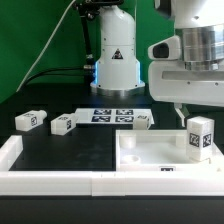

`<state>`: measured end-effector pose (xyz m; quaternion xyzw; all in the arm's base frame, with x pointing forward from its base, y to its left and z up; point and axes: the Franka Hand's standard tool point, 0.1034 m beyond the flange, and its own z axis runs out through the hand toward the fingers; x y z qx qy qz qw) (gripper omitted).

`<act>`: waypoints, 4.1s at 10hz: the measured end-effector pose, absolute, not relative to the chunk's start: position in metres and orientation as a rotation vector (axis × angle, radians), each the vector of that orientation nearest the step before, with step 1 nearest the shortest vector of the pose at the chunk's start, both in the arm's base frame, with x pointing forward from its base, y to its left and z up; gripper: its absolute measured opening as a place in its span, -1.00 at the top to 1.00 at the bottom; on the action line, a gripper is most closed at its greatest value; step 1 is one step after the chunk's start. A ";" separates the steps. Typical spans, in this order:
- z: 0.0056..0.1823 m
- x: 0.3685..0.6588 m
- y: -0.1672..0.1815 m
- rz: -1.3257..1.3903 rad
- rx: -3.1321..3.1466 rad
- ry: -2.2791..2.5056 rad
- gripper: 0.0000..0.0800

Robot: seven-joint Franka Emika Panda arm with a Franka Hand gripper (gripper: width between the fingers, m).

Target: Assemble one leg

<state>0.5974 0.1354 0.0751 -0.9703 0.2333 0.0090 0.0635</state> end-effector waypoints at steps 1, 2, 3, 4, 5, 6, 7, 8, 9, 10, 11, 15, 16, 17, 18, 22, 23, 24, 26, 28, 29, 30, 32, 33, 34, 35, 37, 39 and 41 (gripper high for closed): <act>0.074 0.598 0.135 0.019 -2.963 0.555 -0.62; 0.072 0.598 0.133 0.002 -3.000 0.313 -0.62; 0.070 0.600 0.131 -0.034 -3.023 0.097 -0.62; 0.069 0.599 0.127 -0.039 -3.027 -0.022 -0.62; 0.069 0.600 0.123 -0.053 -3.022 -0.230 -0.62; 0.069 0.600 0.122 -0.061 -3.015 -0.375 -0.62; 0.070 0.600 0.122 -0.067 -3.005 -0.465 -0.62; 0.071 0.601 0.123 -0.075 -2.993 -0.610 -0.62; 0.073 0.602 0.125 -0.081 -2.985 -0.675 -0.62; 0.072 0.602 0.124 -0.079 -2.982 -0.689 -0.62; 0.072 0.601 0.124 -0.078 -2.983 -0.686 -0.60; 0.071 0.602 0.120 -0.080 -2.988 -0.679 0.26; 0.071 0.602 0.120 -0.079 -2.995 -0.644 0.26; 0.071 0.602 0.120 -0.078 -2.998 -0.626 0.26; 0.071 0.603 0.119 -0.080 -3.016 -0.447 0.26; 0.069 0.601 0.114 -0.089 -2.948 0.463 0.26; 0.069 0.602 0.113 -0.106 -2.905 0.612 0.26; 0.068 0.602 0.115 -0.092 -2.831 0.830 0.26; 0.067 0.599 0.124 -0.055 -2.650 1.225 0.26; 0.066 0.599 0.130 -0.023 -2.505 1.500 0.26; 0.066 0.599 0.130 -0.010 -2.446 1.588 0.26; 0.066 0.599 0.130 -0.015 -2.471 1.548 0.26; 0.068 0.602 0.130 -0.031 -2.550 1.416 -0.33; 0.070 0.604 0.129 -0.049 -2.658 1.209 -0.56; 0.071 0.605 0.130 -0.076 -2.744 1.030 -0.61; 0.072 0.604 0.133 -0.108 -2.840 0.826 -0.61; 0.072 0.605 0.134 -0.152 -2.999 0.304 -0.62; 0.075 0.610 0.136 -0.153 -3.063 -0.112 -0.62; 0.075 0.610 0.134 -0.155 -3.063 -0.424 -0.62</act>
Offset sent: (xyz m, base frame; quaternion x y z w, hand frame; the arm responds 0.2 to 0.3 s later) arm 0.0016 -0.0152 -0.0046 -0.0096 0.0147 -0.2262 0.9739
